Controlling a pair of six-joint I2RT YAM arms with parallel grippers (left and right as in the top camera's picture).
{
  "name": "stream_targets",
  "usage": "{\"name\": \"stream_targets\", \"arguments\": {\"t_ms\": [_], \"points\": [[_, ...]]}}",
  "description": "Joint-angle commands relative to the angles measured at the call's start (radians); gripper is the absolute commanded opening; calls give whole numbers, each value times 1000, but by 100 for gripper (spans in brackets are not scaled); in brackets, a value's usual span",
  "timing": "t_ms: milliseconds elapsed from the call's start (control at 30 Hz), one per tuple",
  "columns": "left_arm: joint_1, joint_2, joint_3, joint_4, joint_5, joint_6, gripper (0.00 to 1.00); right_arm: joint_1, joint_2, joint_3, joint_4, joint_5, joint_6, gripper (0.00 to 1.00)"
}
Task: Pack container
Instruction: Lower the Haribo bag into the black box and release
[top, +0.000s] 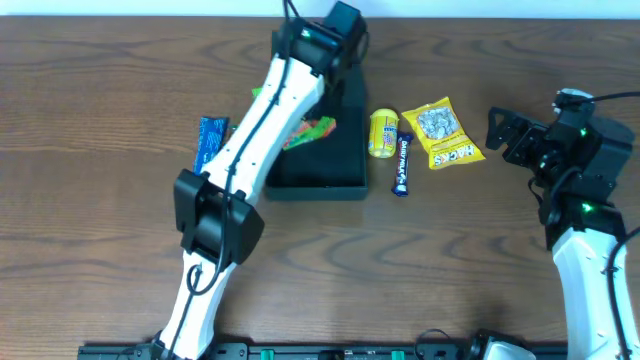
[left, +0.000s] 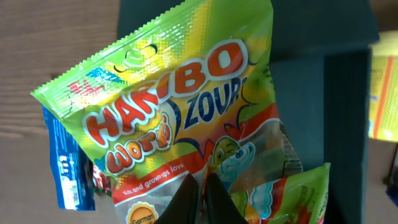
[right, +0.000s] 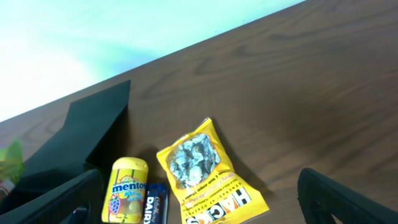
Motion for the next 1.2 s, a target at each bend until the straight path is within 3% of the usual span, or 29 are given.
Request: {"name": "stream_targets", "arguments": {"t_ms": [0, 267, 467, 767, 833, 933, 967, 1000, 1167], "points": [[-25, -34, -7, -6, -39, 13, 6, -8, -3, 20, 2, -15, -13, 99], [-27, -34, -74, 11, -19, 154, 6, -8, -3, 20, 0, -41, -13, 99], [-27, -34, -74, 14, 113, 298, 6, -8, -3, 20, -3, -55, -13, 99], [-26, -34, -74, 10, 95, 308, 6, -8, -3, 20, -14, -61, -13, 99], [-23, -34, -74, 4, 82, 307, 29, -8, -3, 20, -14, -64, -13, 99], [-16, -34, -74, -5, 81, 296, 36, -8, -3, 20, -14, -67, -13, 99], [-14, -34, -74, -6, 82, 295, 73, -8, -3, 20, -14, -68, -13, 99], [-13, -34, -74, -8, 82, 288, 95, -8, -3, 20, -14, -76, -13, 99], [7, -55, -66, 7, 82, 219, 95, -6, -3, 20, -18, -164, -36, 99]]}}
